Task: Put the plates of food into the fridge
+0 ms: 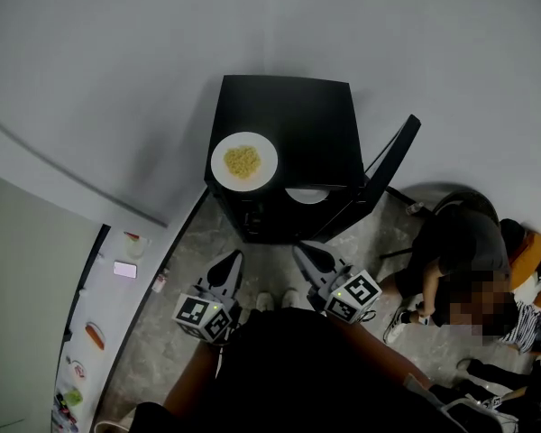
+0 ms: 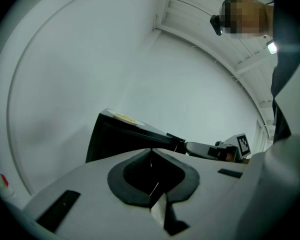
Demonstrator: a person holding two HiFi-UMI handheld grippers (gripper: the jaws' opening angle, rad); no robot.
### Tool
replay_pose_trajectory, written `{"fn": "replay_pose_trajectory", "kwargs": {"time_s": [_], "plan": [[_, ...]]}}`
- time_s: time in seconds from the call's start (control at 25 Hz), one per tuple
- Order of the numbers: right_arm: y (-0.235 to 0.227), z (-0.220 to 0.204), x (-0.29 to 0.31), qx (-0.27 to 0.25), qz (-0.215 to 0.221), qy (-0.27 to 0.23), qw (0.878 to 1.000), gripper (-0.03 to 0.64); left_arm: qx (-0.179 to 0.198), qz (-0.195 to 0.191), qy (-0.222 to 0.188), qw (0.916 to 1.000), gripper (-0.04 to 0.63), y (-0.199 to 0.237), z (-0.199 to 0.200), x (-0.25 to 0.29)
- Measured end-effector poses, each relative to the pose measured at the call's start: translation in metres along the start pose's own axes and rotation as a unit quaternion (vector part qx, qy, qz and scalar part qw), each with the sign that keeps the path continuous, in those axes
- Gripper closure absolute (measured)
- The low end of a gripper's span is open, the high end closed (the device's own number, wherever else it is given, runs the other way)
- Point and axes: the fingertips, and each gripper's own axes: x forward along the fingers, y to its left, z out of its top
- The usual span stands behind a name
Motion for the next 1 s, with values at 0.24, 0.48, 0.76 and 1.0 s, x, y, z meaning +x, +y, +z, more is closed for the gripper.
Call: {"fn": "replay_pose_trajectory", "kwargs": {"time_s": [0.24, 0.48, 0.76, 1.0], "plan": [[0.010, 0.004, 0.036, 0.076, 0.020, -0.008, 0.997, 0.588, 0.026, 0.013, 0.005, 0.9996, 0.571, 0.006, -0.004, -0.008], [0.010, 0.010, 0.078, 0.204, 0.037, -0.034, 0.978, 0.586, 0.026, 0.008, -0.001, 0.9996, 0.571, 0.004, -0.003, -0.018], [-0.012, 0.008, 0.111, 0.335, 0.028, -0.064, 0.940, 0.543, 0.028, 0.009, -0.001, 0.9996, 0.572, 0.017, -0.005, -0.025], [-0.029, 0.005, 0.130, 0.397, 0.016, -0.079, 0.914, 0.522, 0.023, 0.013, -0.001, 0.9997, 0.571, 0.031, -0.001, -0.024]]}}
